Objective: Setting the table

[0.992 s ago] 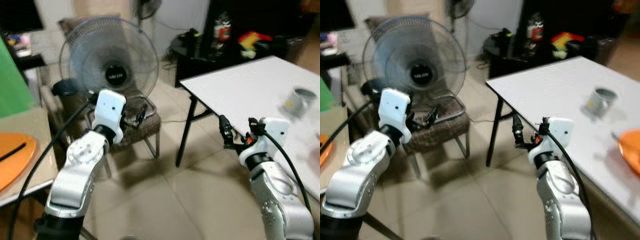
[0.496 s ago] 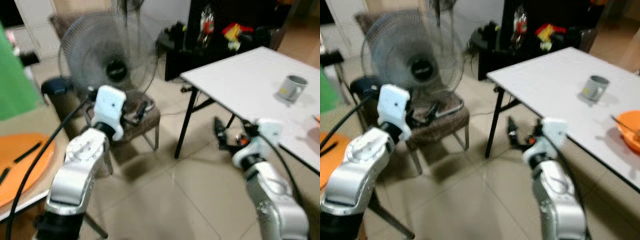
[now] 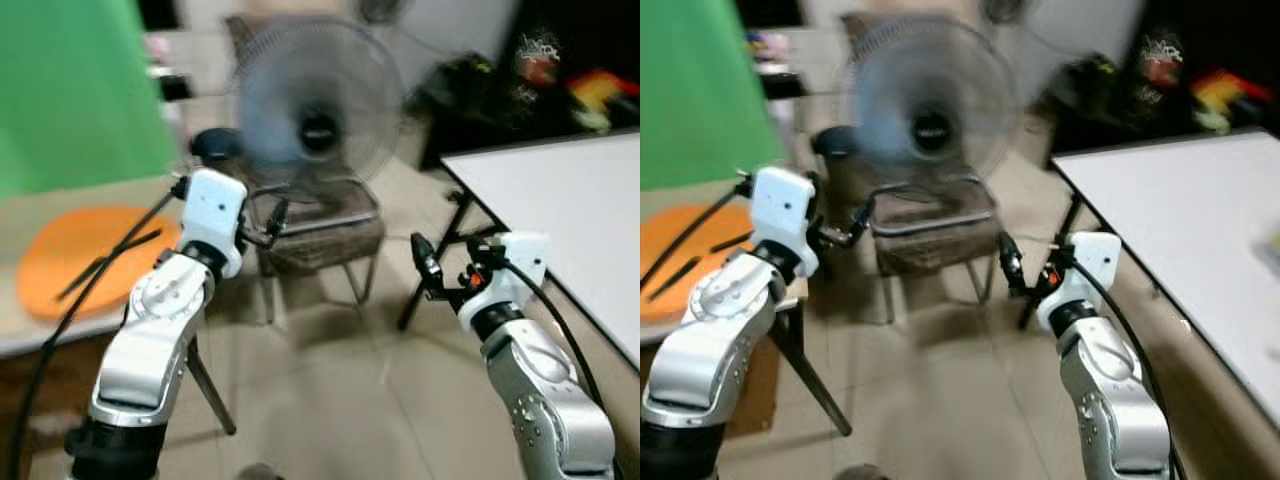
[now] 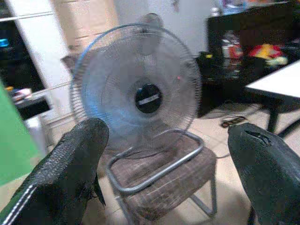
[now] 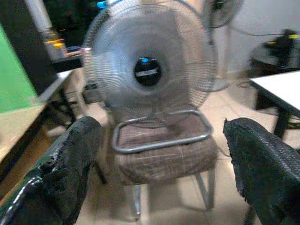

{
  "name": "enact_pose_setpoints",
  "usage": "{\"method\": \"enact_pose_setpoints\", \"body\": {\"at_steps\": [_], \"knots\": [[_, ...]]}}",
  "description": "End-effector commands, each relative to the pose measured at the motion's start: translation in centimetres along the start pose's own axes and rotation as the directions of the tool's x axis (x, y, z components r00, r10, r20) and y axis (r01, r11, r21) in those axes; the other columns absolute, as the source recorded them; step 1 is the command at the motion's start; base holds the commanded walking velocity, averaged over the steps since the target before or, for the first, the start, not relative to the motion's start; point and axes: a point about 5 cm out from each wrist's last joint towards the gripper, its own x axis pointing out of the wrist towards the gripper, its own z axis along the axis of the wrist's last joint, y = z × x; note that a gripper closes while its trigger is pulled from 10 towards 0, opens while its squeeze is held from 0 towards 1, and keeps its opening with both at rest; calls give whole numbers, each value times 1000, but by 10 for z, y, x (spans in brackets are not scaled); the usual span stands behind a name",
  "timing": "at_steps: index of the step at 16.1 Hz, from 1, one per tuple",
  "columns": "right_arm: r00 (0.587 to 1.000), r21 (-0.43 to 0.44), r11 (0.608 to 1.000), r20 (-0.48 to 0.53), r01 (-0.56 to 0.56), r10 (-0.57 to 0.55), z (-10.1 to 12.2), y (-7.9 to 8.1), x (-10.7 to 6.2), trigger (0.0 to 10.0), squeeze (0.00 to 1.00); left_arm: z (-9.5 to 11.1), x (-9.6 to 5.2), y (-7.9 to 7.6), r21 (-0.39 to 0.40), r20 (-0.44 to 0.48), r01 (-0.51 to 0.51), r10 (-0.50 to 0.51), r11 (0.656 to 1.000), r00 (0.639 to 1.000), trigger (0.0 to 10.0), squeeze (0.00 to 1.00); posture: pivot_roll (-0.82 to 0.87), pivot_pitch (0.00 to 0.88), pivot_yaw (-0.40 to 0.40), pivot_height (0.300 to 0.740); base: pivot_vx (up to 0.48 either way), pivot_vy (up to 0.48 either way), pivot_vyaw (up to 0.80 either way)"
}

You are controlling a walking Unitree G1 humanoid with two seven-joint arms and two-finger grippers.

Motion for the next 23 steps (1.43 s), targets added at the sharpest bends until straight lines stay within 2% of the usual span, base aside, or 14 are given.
{"method": "enact_pose_setpoints", "body": {"at_steps": [1,8,13,16,19,20,23], "knots": [[1000,17,1000,-11,-21,21,-1,2,2,10000,0,1,0,3,-3,5,-23,23,1000,1000,10000,0,97,0,-18,740,0,0,800],[998,28,998,-39,-57,58,-5,5,1,10000,0,3,0,3,9,15,-14,14,1000,1000,10000,0,98,0,-18,740,0,0,800],[999,30,999,-33,-42,43,-6,6,3,10000,0,4,0,5,8,23,1,-1,1000,1000,10000,0,99,0,-7,740,335,0,0],[1000,33,999,-18,17,-17,-7,-2,2,10000,0,3,0,5,5,15,13,-13,1000,1000,10000,0,96,0,2,740,359,0,0],[999,-48,999,-29,-16,15,-10,0,0,10000,0,-6,-4,6,-19,3,14,-14,1000,1000,10000,0,94,0,4,740,359,0,267],[999,-56,998,-35,-28,26,-11,2,-1,10000,0,-15,-9,7,-11,-12,18,-18,1000,1000,10000,0,96,0,-2,740,356,0,800],[999,-51,998,-33,-31,29,-13,2,0,10000,0,-24,-16,8,-1,-34,19,-19,1000,999,10000,0,102,0,-8,740,355,0,688]]}}
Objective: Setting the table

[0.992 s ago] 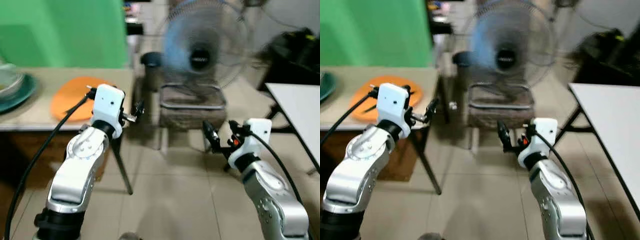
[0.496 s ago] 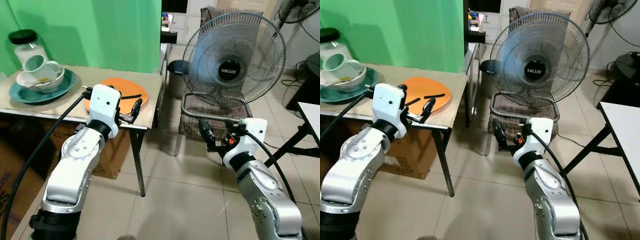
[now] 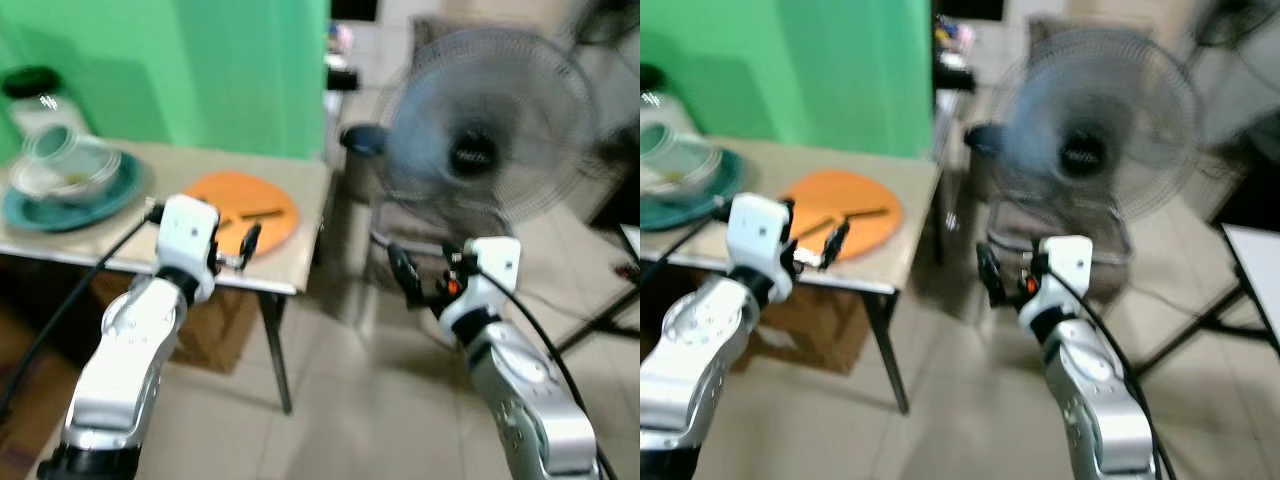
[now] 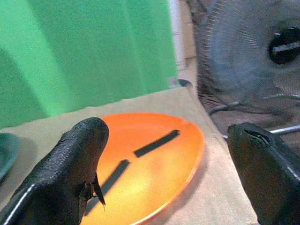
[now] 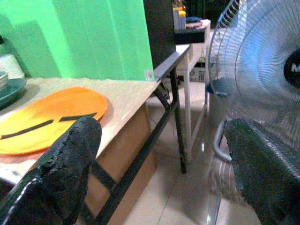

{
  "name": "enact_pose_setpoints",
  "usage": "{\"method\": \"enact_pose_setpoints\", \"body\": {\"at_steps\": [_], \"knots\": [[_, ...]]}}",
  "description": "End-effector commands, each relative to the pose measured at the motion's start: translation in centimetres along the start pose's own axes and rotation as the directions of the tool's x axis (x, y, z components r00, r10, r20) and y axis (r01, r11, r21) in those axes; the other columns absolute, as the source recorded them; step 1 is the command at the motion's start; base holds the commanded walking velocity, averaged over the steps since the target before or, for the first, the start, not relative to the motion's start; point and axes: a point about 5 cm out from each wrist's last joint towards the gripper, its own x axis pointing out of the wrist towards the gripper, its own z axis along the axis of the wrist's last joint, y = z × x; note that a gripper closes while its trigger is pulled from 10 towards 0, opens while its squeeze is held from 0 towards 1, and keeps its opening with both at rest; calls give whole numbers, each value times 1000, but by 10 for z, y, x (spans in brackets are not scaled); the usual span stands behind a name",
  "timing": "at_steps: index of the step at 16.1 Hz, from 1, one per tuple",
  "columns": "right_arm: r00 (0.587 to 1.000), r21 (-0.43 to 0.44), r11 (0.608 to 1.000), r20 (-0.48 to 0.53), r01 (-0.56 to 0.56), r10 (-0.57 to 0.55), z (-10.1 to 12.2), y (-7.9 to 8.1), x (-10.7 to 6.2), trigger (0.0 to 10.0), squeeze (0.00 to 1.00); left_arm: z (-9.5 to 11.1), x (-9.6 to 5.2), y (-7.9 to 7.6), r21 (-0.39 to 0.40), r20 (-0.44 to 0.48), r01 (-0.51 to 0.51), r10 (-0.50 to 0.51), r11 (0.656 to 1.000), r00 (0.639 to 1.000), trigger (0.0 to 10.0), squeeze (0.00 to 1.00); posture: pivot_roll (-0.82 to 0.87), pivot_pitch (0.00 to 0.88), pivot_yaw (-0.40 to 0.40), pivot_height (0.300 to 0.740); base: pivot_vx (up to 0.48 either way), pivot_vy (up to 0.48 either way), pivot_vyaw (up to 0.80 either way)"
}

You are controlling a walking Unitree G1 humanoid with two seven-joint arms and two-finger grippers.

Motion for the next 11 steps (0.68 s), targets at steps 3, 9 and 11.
{"method": "enact_pose_setpoints", "body": {"at_steps": [3,9,11], "knots": [[1000,15,1000,-7,26,-26,-5,-8,-2,10000,0,4,-2,-8,9,38,43,-43,999,998,10000,0,107,0,-15,740,354,0,0],[999,-22,1000,-26,-21,21,-8,-6,-1,10000,0,4,-4,-8,27,57,63,-64,998,996,10000,0,113,0,-26,740,348,0,267],[999,-25,999,-25,-27,26,-8,-6,-1,10000,0,4,-4,-9,28,57,66,-67,997,996,10000,0,114,0,-28,740,352,0,800]]}}
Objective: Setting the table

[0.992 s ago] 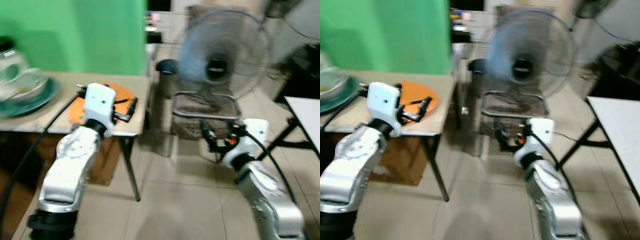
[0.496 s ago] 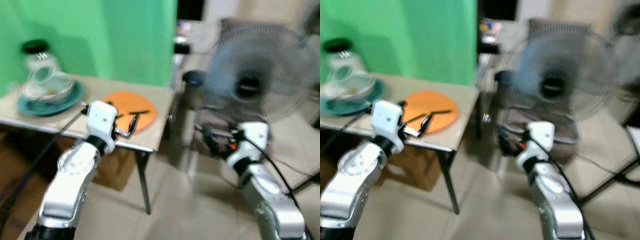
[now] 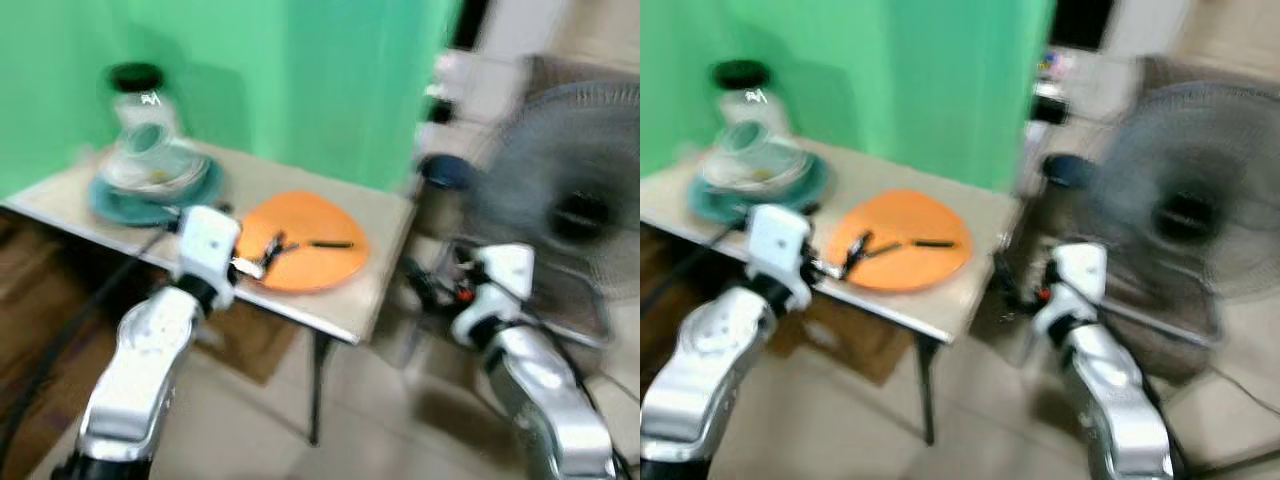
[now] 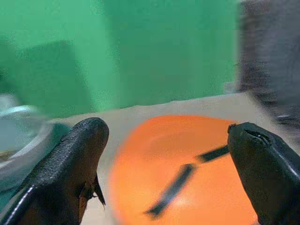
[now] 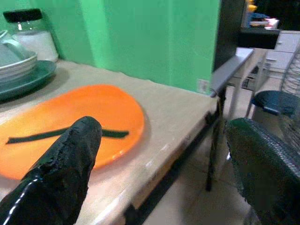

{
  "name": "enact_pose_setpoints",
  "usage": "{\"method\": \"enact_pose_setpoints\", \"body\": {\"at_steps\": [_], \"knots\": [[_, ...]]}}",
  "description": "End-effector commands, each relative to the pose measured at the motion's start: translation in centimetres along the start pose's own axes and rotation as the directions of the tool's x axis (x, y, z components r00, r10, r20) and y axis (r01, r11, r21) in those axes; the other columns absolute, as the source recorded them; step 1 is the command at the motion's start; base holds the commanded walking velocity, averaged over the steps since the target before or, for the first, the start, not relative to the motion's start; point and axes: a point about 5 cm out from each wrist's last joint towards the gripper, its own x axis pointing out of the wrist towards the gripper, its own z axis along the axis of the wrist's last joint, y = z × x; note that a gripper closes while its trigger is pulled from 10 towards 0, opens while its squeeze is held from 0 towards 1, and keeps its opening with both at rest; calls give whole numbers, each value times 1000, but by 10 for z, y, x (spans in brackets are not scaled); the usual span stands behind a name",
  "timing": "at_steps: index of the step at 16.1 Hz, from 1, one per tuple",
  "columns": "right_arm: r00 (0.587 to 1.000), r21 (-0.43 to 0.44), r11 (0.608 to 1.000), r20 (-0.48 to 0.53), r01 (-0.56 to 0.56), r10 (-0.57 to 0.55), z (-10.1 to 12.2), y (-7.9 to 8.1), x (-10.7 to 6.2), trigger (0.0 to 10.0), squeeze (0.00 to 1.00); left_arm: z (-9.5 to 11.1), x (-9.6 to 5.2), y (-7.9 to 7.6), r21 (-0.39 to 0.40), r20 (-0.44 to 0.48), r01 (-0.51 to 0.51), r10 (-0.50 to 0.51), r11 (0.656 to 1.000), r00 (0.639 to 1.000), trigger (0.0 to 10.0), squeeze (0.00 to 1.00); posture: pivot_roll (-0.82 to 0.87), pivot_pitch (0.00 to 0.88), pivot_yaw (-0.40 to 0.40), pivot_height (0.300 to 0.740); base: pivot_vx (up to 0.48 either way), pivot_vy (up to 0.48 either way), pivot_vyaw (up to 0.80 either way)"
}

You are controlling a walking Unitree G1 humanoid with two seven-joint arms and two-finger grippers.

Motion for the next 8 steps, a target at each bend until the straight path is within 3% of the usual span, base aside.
{"method": "enact_pose_setpoints", "body": {"at_steps": [1,8], "knots": [[999,24,999,8,-32,32,0,9,3,10000,0,2,-3,8,18,4,-25,25,1000,1000,10000,0,115,0,-28,740,349,0,0],[999,75,996,23,38,-40,3,-4,3,10000,0,2,2,5,56,1,66,-66,996,998,10000,0,106,0,-26,740,348,0,0]]}}
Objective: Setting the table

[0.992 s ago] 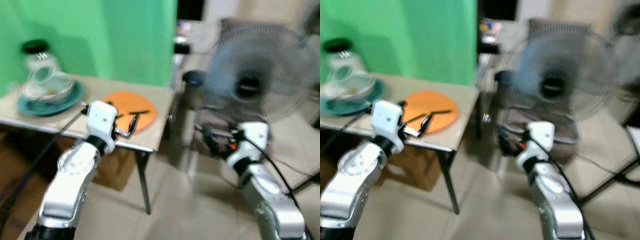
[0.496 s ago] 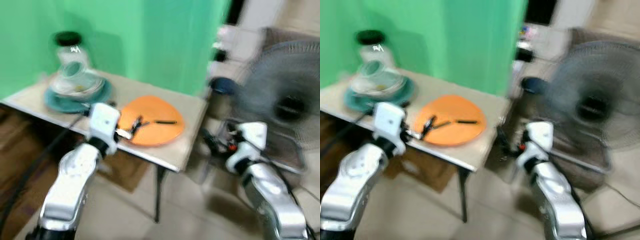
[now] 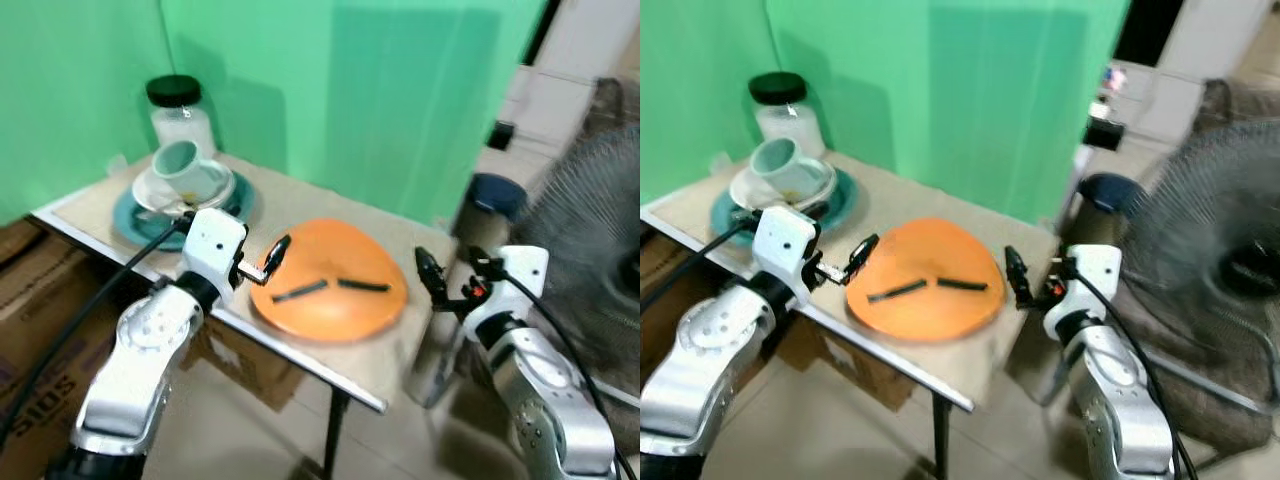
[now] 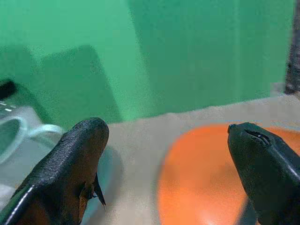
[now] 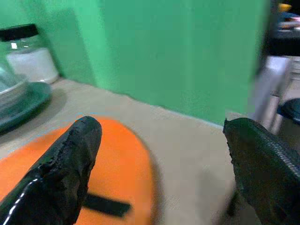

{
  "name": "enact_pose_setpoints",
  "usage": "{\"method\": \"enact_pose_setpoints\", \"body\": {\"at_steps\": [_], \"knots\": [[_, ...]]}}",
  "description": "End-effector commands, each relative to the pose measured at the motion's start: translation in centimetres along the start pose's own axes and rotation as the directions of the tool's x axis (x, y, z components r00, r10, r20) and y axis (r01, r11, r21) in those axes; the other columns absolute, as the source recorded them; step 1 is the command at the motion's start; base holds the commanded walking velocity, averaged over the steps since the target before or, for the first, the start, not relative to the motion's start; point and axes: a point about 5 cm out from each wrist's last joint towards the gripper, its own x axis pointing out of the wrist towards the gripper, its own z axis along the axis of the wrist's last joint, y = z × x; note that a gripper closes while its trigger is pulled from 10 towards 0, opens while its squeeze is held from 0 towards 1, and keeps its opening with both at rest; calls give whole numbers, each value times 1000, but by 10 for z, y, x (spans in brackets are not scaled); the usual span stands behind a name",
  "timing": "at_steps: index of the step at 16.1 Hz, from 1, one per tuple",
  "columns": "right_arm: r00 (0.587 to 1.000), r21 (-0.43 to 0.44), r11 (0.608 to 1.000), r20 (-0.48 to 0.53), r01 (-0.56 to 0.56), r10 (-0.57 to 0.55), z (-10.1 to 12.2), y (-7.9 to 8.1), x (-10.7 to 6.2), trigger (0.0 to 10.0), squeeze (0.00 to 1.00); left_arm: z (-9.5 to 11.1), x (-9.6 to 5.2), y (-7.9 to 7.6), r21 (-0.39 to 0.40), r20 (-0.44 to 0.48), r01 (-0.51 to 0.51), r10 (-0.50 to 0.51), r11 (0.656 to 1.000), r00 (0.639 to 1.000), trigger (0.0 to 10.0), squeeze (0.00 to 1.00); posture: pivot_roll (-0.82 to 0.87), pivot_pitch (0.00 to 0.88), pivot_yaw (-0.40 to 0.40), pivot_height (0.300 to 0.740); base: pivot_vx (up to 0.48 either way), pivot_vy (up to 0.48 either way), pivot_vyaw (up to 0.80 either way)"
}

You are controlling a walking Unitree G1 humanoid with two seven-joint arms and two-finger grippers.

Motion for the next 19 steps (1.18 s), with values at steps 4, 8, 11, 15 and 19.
{"method": "enact_pose_setpoints", "body": {"at_steps": [4,8,11,15,19], "knots": [[1000,18,1000,23,-7,7,7,-2,2,10000,0,-8,14,-7,17,-26,174,-174,985,984,10000,0,99,0,-35,740,227,0,-400],[999,5,999,-1,-47,47,9,-6,1,10000,0,-20,12,-17,44,-77,279,-275,959,958,10000,0,76,0,-30,740,0,0,0],[979,-29,980,-65,-195,192,11,-9,-2,10000,0,-37,-1,-17,78,-163,358,-343,930,925,10000,0,63,0,-34,740,0,0,0],[948,-45,955,-141,-293,284,7,-6,7,10000,0,-55,-6,-9,126,-249,367,-328,922,911,10000,0,66,0,-46,740,0,0,0],[946,-58,959,-189,-279,264,2,-12,19,10000,0,-64,-20,5,151,-282,321,-271,935,920,10000,0,76,0,-49,740,0,0,0]]}}
